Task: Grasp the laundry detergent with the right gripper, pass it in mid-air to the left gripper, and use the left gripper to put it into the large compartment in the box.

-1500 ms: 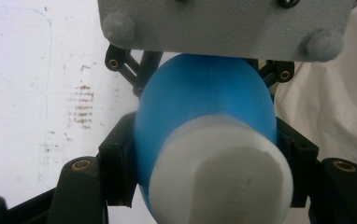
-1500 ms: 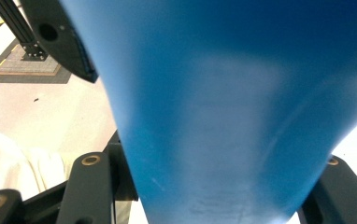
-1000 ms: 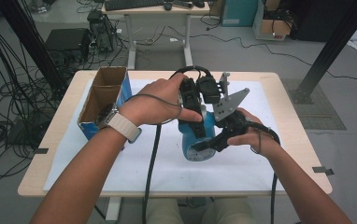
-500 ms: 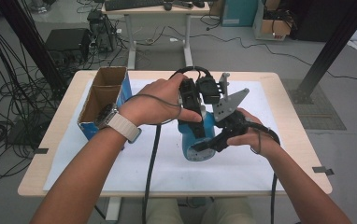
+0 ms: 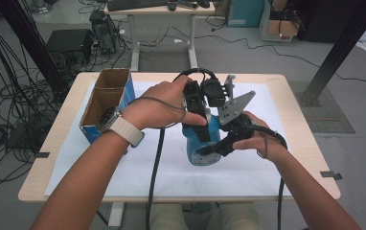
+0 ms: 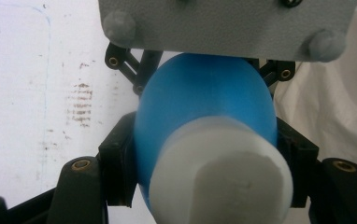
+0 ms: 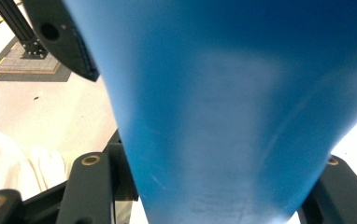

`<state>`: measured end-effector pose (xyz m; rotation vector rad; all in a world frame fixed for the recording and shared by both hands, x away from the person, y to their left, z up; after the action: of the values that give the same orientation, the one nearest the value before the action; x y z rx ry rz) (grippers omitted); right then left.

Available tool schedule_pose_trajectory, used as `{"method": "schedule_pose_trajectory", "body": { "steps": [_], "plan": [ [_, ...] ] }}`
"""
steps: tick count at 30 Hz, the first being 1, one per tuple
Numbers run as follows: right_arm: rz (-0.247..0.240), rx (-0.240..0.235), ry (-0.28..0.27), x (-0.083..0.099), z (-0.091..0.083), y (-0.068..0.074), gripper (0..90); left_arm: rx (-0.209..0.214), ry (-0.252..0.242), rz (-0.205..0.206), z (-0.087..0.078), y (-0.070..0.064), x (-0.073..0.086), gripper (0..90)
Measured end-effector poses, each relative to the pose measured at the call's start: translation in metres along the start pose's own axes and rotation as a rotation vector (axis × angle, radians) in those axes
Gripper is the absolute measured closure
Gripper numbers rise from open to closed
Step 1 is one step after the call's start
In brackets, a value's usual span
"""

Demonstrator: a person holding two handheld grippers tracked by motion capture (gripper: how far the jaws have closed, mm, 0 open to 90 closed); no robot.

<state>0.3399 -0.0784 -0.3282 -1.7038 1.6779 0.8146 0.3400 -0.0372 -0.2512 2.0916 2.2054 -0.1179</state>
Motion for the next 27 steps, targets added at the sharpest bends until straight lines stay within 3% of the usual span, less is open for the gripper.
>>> {"method": "schedule_pose_trajectory", "body": {
  "steps": [27],
  "plan": [
    [-0.008,0.001,0.0,0.0007,0.002,-0.0015,43.0,0.003,0.009,-0.004,0.0009,-0.0001,0.0009,37.5]
  ]
}}
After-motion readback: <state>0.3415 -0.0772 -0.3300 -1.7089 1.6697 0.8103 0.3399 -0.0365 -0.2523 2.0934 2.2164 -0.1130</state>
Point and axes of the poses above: each handheld gripper's, and its own axes: z roughly forward along the jaws, x roughly out of its underside, y roughly to its left, the point moved 9 cm from there along z, roughly forward along the jaws, and after that the axes turned 4 degrees about y, right-handed, at the moved point
